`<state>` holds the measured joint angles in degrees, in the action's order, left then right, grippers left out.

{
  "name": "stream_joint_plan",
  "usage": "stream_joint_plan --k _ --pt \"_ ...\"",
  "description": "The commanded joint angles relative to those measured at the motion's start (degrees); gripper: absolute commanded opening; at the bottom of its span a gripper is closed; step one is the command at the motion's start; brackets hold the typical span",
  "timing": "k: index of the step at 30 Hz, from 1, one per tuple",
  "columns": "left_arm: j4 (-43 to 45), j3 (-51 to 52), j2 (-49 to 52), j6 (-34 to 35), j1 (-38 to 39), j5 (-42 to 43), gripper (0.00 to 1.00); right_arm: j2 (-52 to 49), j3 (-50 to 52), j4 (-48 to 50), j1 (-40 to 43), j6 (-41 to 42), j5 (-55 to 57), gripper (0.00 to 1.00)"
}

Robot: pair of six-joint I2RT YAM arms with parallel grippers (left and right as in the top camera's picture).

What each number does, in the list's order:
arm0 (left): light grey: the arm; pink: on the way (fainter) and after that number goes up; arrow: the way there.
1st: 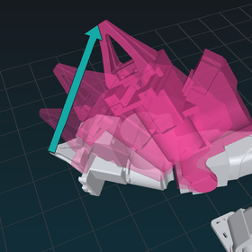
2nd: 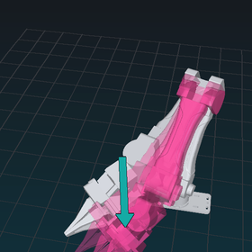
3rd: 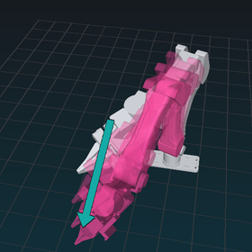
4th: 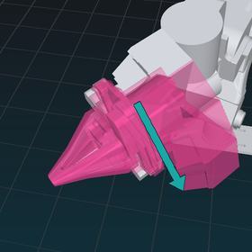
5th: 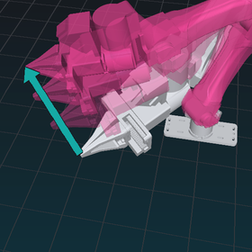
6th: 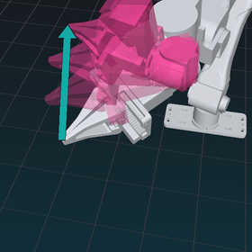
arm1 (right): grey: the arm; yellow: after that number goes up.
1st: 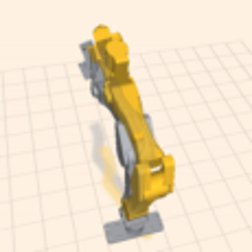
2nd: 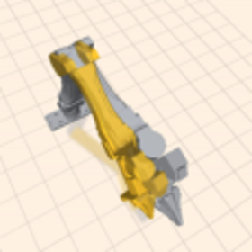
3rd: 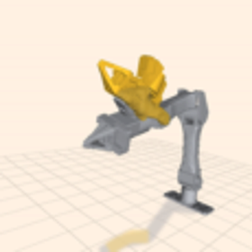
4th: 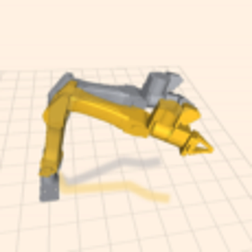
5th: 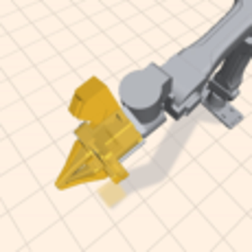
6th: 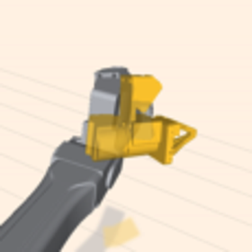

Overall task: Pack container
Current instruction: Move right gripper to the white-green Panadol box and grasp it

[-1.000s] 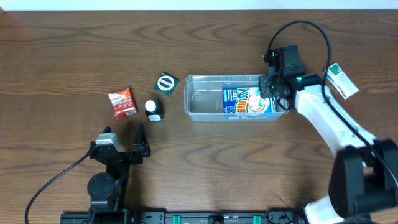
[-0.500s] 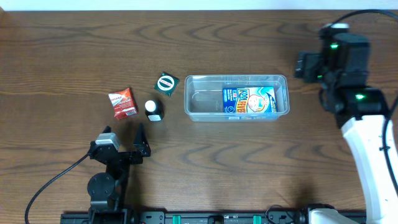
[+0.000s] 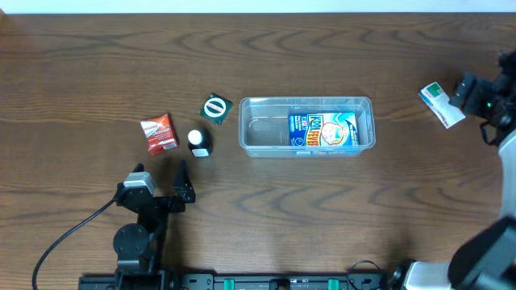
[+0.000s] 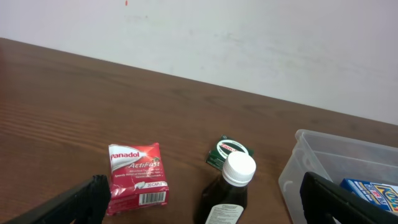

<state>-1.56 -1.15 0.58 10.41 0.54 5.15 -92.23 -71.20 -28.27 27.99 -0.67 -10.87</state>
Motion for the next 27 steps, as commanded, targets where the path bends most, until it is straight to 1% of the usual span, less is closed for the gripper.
stream_joint_plan --k 1,3,8,15,17,27 --pt "-2.1 0.9 -0.2 -0.8 -0.3 0.4 0.98 -5.7 -2.3 -1.2 2.9 -2.2 -9.9 0.99" --pt "-2.1 0.9 -0.2 -0.8 -0.3 0.4 0.98 -8.7 -3.9 -2.7 3.3 -4.0 -10.7 0.99" --pt "-2.1 0.9 -0.2 -0.8 -0.3 0.4 0.98 -15.0 -8.7 -7.4 2.3 -15.6 -10.1 0.99" --pt "-2.1 0.9 -0.2 -0.8 -0.3 0.4 0.98 -16.7 -8.9 -6.2 2.4 -24.0 -2.8 0.99" --pt "-2.1 0.9 -0.2 -0.8 -0.3 0.4 0.98 -16.8 -8.9 -5.5 2.4 -26.5 -2.4 0.99" --pt "-2.1 0.9 -0.2 -0.8 -0.3 0.4 0.98 -20.9 -8.9 -0.8 2.3 -28.0 -2.8 0.99"
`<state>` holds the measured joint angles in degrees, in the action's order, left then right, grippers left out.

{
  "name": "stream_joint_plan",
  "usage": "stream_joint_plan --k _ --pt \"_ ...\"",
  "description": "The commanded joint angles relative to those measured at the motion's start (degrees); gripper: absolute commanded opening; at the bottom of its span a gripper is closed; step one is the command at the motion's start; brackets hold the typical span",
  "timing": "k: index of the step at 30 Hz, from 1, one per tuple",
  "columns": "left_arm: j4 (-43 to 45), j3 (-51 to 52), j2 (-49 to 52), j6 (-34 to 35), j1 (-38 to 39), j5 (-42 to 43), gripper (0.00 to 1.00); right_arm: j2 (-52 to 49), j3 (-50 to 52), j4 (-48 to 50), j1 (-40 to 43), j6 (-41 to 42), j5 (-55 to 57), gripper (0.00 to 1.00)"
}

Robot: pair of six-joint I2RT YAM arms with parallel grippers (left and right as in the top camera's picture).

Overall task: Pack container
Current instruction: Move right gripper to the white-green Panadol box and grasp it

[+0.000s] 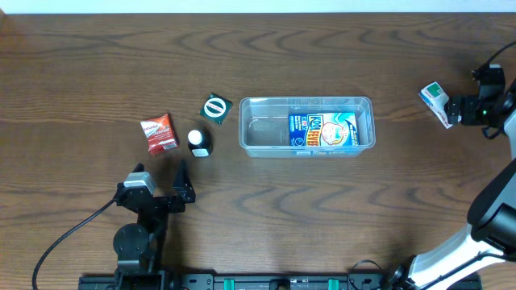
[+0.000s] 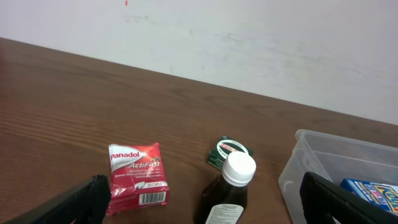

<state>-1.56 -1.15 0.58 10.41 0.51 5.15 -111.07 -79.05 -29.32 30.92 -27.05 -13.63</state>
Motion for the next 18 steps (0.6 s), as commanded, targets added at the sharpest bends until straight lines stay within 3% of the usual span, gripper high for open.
stream_joint_plan --k 1,18 --pt "-2.1 0.9 -0.2 -0.8 -0.2 0.4 0.98 -2.7 -1.1 0.3 -0.7 -1.6 -0.1 0.99" --pt "-2.1 0.9 -0.2 -0.8 -0.2 0.4 0.98 -7.7 -1.1 1.4 -0.9 -1.1 -3.8 0.99"
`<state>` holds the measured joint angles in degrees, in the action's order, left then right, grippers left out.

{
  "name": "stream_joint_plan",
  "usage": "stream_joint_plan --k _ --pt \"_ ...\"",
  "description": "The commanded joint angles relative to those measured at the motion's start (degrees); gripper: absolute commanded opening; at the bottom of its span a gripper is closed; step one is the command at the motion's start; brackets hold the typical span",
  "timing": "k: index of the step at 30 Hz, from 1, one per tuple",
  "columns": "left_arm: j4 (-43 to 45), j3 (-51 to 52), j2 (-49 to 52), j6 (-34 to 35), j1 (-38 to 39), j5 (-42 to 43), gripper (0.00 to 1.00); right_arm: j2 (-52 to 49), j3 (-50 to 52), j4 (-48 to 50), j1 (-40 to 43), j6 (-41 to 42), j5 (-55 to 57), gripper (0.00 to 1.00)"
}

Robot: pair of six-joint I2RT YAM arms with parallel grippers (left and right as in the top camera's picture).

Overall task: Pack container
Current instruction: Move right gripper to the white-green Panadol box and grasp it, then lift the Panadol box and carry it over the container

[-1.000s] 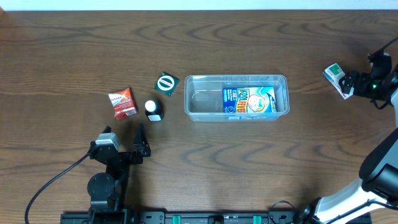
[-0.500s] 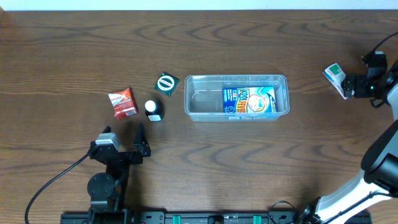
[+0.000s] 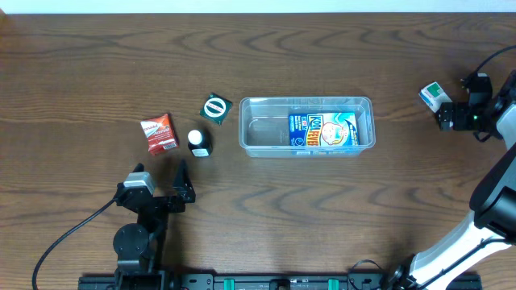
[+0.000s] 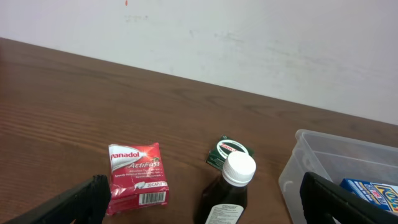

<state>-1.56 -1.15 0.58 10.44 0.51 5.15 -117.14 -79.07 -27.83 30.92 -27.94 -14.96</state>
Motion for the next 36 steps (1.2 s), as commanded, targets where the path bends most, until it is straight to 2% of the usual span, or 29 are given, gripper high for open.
stream_joint_plan --k 1,13,18,24,30,32,36 --pt "-2.1 0.9 -0.2 -0.8 -0.2 0.4 0.98 -1.9 -1.1 0.0 -0.9 -0.2 -2.5 0.99" --pt "-2.1 0.9 -0.2 -0.8 -0.2 0.4 0.98 -4.5 -1.1 1.4 -1.0 -0.2 -3.7 0.98" --pt "-2.1 0.9 -0.2 -0.8 -0.2 0.4 0.98 -4.5 -1.1 1.8 -1.0 0.5 -3.7 0.82" --pt "-2.1 0.9 -0.2 -0.8 -0.2 0.4 0.98 -4.5 -1.1 1.8 -1.4 8.0 -3.9 0.69" --pt "-2.1 0.9 -0.2 -0.8 -0.2 0.4 0.98 -4.5 -1.1 0.4 -3.2 12.9 -3.0 0.64" --pt "-2.1 0.9 -0.2 -0.8 -0.2 0.4 0.98 -4.5 -1.1 -0.2 -4.0 13.9 -2.8 0.59" --pt "-2.1 0.9 -0.2 -0.8 -0.2 0.4 0.98 -4.5 -1.1 -1.0 -6.1 15.3 1.9 0.54"
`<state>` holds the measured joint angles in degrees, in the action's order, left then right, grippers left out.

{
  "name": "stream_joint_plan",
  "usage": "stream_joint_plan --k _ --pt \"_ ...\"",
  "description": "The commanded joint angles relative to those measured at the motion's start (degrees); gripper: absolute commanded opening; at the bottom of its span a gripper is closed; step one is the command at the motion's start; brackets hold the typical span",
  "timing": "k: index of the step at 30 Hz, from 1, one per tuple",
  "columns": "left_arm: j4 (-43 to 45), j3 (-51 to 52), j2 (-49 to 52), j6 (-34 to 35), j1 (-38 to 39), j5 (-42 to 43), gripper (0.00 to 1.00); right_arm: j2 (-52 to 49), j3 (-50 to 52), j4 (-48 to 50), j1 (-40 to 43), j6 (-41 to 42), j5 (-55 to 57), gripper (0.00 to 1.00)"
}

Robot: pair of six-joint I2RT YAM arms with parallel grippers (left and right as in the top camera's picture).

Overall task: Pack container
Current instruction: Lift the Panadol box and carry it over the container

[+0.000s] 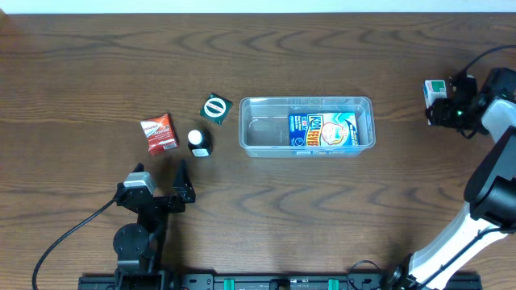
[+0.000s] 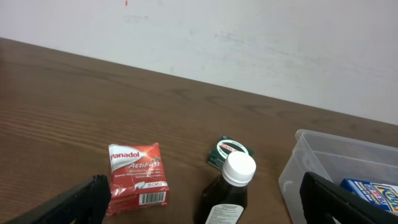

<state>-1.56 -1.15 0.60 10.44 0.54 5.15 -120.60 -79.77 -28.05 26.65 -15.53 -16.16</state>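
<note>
A clear plastic container (image 1: pixel 251 137) stands mid-table with a blue box (image 1: pixel 322 130) in its right half. To its left lie a red Panadol pack (image 1: pixel 159 133), a dark bottle with a white cap (image 1: pixel 197 142) and a green square packet (image 1: pixel 216 108). My left gripper (image 1: pixel 160 176) rests open just in front of them. The left wrist view shows its gripper (image 2: pixel 204 186) open toward the bottle (image 2: pixel 230 186), with the red pack (image 2: pixel 137 170) on the left. At the far right my right gripper (image 1: pixel 448 105) is shut on a white and green box (image 1: pixel 436 89).
The container's corner (image 2: pixel 298 168) and the green packet (image 2: pixel 229 151) appear in the left wrist view, with a white wall behind the table. A black cable runs from the left arm's base (image 1: pixel 133 242) toward the table's front left.
The right gripper has moved a little left and toward the back. The white and green box, half hidden at its fingers before, now stands turned in its grip. The left arm is unmoved.
The white and green box first lay flat at the far right with my right gripper just beyond it. The gripper then stood beside the box, then over its near end, and now holds it. The left arm and the items by it stayed still.
</note>
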Motion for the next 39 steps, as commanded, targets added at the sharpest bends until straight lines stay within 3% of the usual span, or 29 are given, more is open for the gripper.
stream_joint_plan --k 1,12,23,30,39 --pt "-2.1 0.9 -0.3 -0.8 -0.3 0.4 0.98 -1.0 -0.4 -0.9 -2.3 2.9 4.3 0.54" --pt "-2.1 0.9 -0.3 -0.8 -0.3 0.4 0.98 0.7 -1.0 -1.6 -4.6 5.7 9.1 0.47" --pt "-2.1 0.9 -0.3 -0.8 -0.3 0.4 0.98 9.1 -3.5 -6.0 -4.6 7.0 9.0 0.41" --pt "-2.1 0.9 -0.3 -0.8 -0.3 0.4 0.98 17.1 -3.5 -10.1 -5.7 7.6 1.6 0.34" --pt "-2.1 0.9 -0.3 -0.8 -0.3 0.4 0.98 26.9 -3.5 -20.4 -12.1 5.9 -3.9 0.34"
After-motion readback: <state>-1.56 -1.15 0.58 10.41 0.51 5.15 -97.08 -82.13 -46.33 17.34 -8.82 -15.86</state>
